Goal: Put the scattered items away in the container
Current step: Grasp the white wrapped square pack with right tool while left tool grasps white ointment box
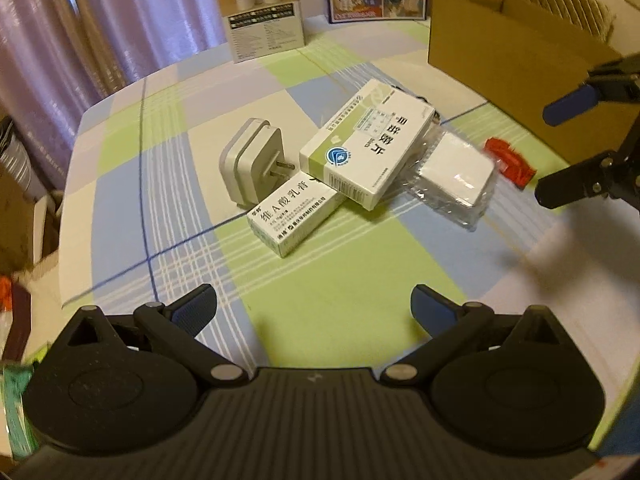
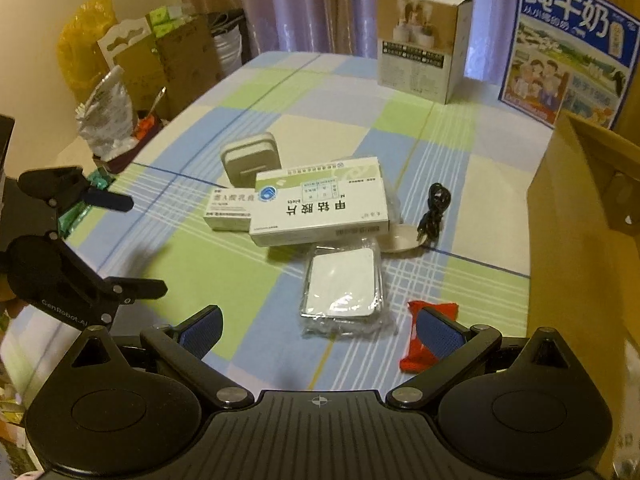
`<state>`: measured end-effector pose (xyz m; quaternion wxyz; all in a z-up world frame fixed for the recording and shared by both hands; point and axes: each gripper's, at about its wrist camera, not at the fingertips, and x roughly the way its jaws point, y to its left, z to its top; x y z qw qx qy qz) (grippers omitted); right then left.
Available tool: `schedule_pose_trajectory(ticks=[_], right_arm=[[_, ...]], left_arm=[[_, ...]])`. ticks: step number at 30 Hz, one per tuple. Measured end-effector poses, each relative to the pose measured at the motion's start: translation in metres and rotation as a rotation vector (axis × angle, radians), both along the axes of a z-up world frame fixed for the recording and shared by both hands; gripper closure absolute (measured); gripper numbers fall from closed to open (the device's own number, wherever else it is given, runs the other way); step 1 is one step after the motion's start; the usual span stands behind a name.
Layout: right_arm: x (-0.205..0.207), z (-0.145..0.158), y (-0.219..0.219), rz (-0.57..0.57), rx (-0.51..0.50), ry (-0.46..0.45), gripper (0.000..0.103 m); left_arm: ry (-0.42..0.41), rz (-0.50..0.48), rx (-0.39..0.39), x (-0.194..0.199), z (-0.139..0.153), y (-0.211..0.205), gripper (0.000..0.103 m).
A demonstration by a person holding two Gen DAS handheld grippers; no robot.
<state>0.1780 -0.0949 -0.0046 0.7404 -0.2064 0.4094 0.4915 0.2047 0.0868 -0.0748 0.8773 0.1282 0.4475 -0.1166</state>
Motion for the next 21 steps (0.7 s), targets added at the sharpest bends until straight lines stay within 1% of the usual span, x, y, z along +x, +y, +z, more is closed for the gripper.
schedule_pose_trajectory(ticks=[3, 5, 8, 10, 15, 17, 19, 21], right_arm=[[0.006, -0.012, 0.009, 0.012, -0.017, 0.003, 0.002], [0.009, -0.021, 0.013, 0.019, -0.029, 0.006, 0.002], [0.013, -0.031, 0.018, 0.021, -0.04, 0.011, 0.003], [0.015, -0.036, 0.021, 0.019, -0.045, 0.018, 0.008], [0.02, -0.047, 0.024, 0.019, -0.054, 0.03, 0.012], [0.021, -0.05, 0.025, 0.021, -0.057, 0.03, 0.012], [0.023, -0.052, 0.025, 0.021, -0.06, 0.026, 0.013], [0.025, -0.053, 0.027, 0.021, -0.06, 0.028, 0.014]], left_arm=[[0.001, -0.014, -0.024, 0.015, -0.009, 0.005, 0.002], [-0.004, -0.022, -0.026, 0.024, -0.014, 0.007, 0.002], [-0.009, -0.042, -0.034, 0.036, -0.02, 0.01, 0.006], [-0.011, -0.053, -0.042, 0.044, -0.024, 0.012, 0.011], [-0.049, -0.099, -0.014, 0.057, -0.028, 0.012, 0.013], [-0.059, -0.123, -0.009, 0.061, -0.029, 0.011, 0.015], [-0.053, -0.142, -0.008, 0.063, -0.032, 0.01, 0.022], [-0.046, -0.161, 0.0, 0.066, -0.035, 0.007, 0.025]])
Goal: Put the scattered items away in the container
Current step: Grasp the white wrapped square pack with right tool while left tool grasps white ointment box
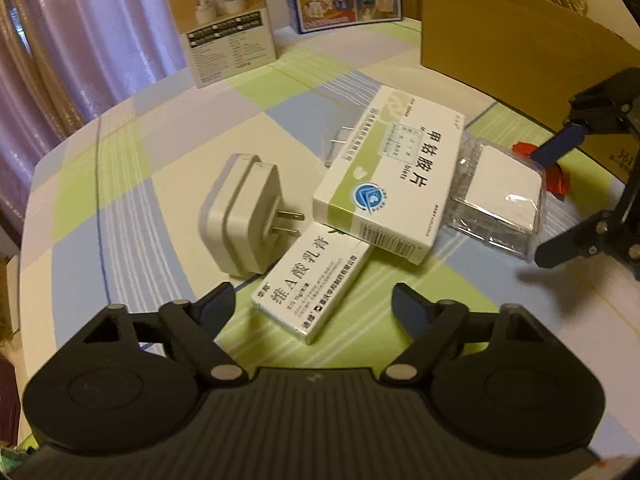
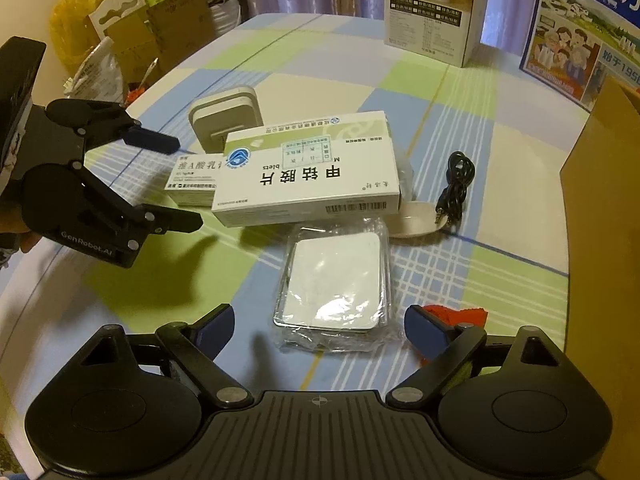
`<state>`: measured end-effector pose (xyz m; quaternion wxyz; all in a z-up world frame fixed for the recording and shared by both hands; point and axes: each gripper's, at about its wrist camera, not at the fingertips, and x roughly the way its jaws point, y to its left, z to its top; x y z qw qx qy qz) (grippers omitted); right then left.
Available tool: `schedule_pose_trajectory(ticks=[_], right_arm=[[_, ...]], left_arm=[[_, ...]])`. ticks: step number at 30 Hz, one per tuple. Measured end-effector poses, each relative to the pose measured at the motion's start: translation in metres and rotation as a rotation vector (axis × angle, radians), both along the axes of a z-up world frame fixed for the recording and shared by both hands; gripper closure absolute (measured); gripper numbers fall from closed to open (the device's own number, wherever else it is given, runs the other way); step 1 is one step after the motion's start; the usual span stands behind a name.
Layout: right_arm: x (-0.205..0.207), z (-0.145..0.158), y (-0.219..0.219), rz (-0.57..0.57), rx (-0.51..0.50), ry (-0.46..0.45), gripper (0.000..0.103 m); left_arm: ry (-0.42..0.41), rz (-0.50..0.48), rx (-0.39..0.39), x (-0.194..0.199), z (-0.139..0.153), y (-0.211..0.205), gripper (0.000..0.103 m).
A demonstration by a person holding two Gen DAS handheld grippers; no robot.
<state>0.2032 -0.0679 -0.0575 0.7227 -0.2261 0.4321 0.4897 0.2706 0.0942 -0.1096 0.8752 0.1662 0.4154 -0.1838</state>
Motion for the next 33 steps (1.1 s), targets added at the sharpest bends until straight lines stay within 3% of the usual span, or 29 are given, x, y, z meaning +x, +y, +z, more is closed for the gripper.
schedule_pose_trajectory(ticks=[5, 7, 8, 16, 25, 33], right_arm=[[0.004, -0.003, 0.005, 0.0, -0.006, -0.009, 0.016], [0.005, -0.005, 0.007, 0.0, -0.013, -0.006, 0.018], [0.005, -0.006, 0.009, 0.0, -0.017, -0.007, 0.019], [0.005, -0.008, 0.007, -0.015, -0.031, -0.008, 0.043], [-0.012, 0.001, -0.023, -0.02, -0.056, 0.066, 0.045], [-0.027, 0.005, -0.057, 0.004, -0.098, 0.101, 0.044]], left_arm=[[-0.009, -0.016, 0.022, 0.001, -0.004, -0.005, 0.036], [-0.012, -0.011, 0.027, 0.0, -0.005, -0.006, 0.057], [-0.01, -0.005, 0.032, -0.001, -0.006, -0.006, 0.059], [0.024, 0.034, 0.019, -0.029, 0.001, -0.019, 0.067], [0.102, 0.129, -0.02, -0.094, 0.01, -0.037, 0.069], [0.129, 0.129, 0.016, -0.142, 0.017, -0.055, 0.065]])
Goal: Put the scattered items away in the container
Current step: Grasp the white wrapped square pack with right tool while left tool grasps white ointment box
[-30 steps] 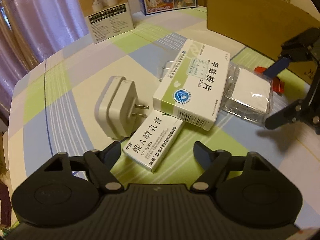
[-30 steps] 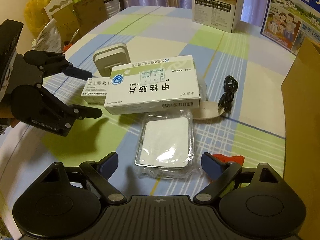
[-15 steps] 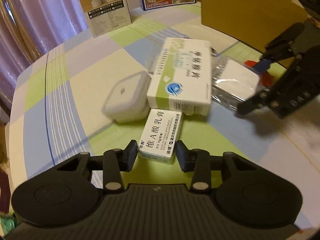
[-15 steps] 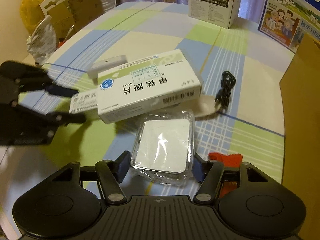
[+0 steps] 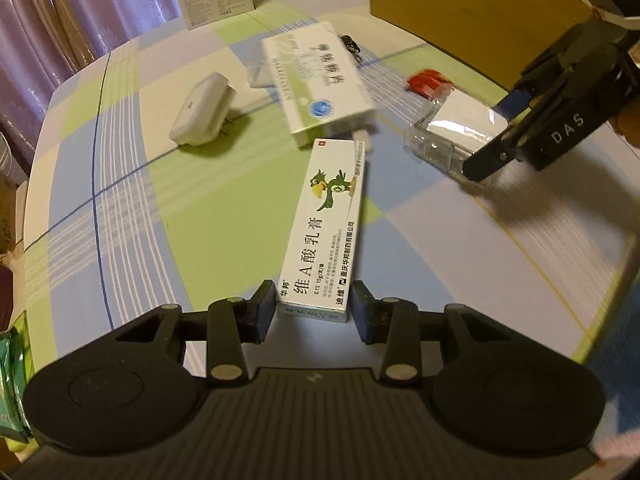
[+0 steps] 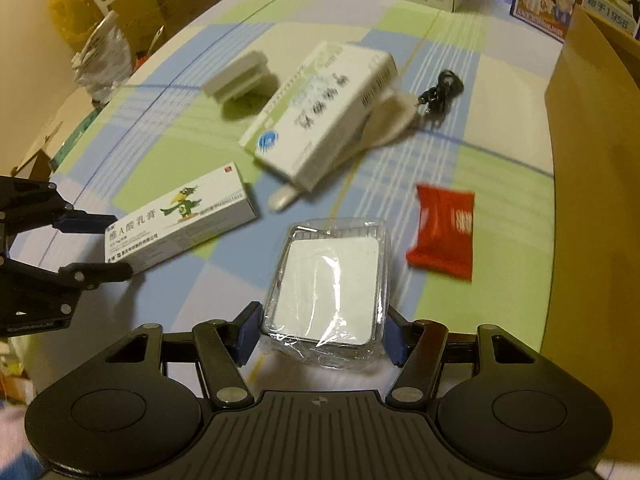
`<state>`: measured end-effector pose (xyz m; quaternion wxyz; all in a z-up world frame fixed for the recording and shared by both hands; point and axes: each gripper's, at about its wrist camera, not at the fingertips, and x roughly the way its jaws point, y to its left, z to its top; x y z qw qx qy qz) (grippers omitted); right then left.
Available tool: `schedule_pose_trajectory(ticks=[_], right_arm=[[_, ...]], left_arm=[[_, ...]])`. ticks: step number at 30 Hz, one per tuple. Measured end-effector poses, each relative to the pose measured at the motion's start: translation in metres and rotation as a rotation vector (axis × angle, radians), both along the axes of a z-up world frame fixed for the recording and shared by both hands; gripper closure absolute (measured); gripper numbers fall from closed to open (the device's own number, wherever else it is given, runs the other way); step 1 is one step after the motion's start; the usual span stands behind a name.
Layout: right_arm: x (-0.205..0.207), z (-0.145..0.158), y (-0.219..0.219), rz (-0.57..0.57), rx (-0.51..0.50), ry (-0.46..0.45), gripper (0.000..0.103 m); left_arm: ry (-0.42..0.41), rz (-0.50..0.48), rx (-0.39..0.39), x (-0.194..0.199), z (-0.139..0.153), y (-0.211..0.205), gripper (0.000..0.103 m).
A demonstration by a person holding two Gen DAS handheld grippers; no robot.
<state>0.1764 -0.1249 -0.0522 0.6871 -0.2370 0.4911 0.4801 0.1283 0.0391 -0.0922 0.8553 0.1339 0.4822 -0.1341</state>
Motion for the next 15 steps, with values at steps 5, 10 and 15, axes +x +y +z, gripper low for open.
schedule_pose_trajectory(ticks=[5, 10, 15], right_arm=[[-0.008, -0.004, -0.013, -0.013, -0.005, 0.004, 0.043], [-0.008, -0.005, -0.013, -0.042, 0.0, -0.01, 0.03], [-0.011, -0.009, -0.009, -0.042, -0.002, -0.039, 0.029]], left_arm=[[-0.022, -0.013, 0.006, 0.002, 0.007, -0.008, 0.05], [-0.016, 0.004, -0.018, 0.022, 0.004, -0.01, 0.049], [-0.001, 0.018, -0.024, 0.036, -0.003, -0.012, 0.049]])
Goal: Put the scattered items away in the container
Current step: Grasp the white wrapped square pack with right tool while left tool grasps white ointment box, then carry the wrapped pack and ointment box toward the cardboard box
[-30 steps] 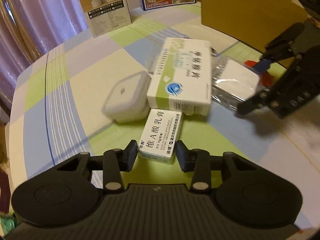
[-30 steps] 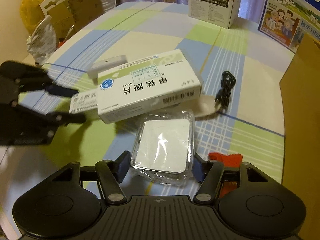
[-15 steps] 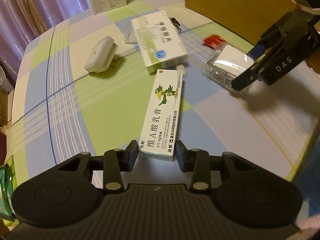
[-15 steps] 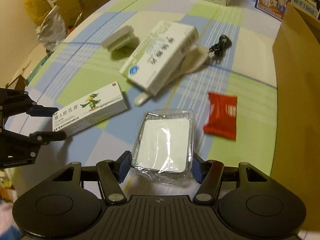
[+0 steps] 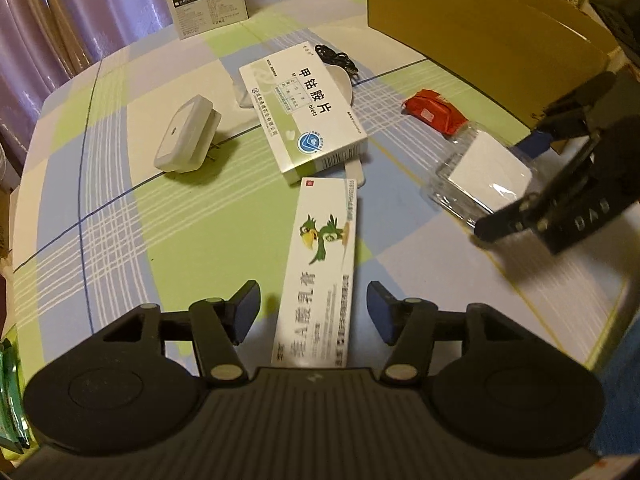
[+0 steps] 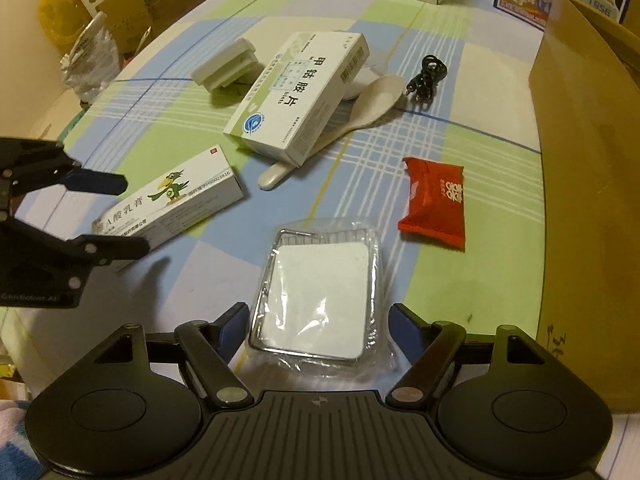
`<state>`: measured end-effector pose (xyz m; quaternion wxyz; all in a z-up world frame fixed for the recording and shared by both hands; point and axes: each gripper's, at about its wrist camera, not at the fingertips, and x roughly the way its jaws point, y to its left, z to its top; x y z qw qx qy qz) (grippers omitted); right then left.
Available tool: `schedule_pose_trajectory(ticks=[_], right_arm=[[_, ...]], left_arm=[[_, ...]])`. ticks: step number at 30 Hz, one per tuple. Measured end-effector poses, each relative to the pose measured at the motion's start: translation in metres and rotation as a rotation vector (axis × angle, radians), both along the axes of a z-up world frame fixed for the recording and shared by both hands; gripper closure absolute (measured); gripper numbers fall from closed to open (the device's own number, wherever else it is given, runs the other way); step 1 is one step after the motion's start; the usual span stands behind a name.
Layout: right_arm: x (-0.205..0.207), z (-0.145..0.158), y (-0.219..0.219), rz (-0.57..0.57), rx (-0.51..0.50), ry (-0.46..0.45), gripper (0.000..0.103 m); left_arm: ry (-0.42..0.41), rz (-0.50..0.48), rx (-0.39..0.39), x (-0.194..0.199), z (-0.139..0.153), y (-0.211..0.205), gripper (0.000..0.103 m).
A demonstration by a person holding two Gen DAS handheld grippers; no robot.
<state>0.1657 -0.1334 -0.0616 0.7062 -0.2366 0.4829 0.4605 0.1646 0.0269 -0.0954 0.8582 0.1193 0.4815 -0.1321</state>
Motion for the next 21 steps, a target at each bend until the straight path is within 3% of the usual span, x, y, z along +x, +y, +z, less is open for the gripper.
schedule_pose_trajectory(ticks=[4, 7, 9, 12, 21], right_arm=[[-0.001, -0.001, 0.002, -0.006, 0.01, -0.014, 0.031], [0.0, -0.001, 0.001, -0.012, 0.014, -0.009, 0.044], [-0.001, 0.0, 0.002, -0.011, 0.012, -0.011, 0.045], [-0.003, 0.002, 0.001, -0.009, 0.014, -0.015, 0.046], [-0.01, 0.015, -0.003, 0.006, 0.039, -0.016, 0.05]], left_arm=[[0.009, -0.004, -0.004, 0.008, -0.004, -0.003, 0.05], [0.01, -0.018, 0.004, 0.011, -0.005, -0.007, 0.053], [0.019, -0.028, 0.019, 0.013, -0.007, -0.011, 0.056], [0.034, -0.025, 0.022, 0.012, -0.01, -0.013, 0.069], [0.048, 0.038, -0.033, -0.006, -0.002, -0.011, 0.07]])
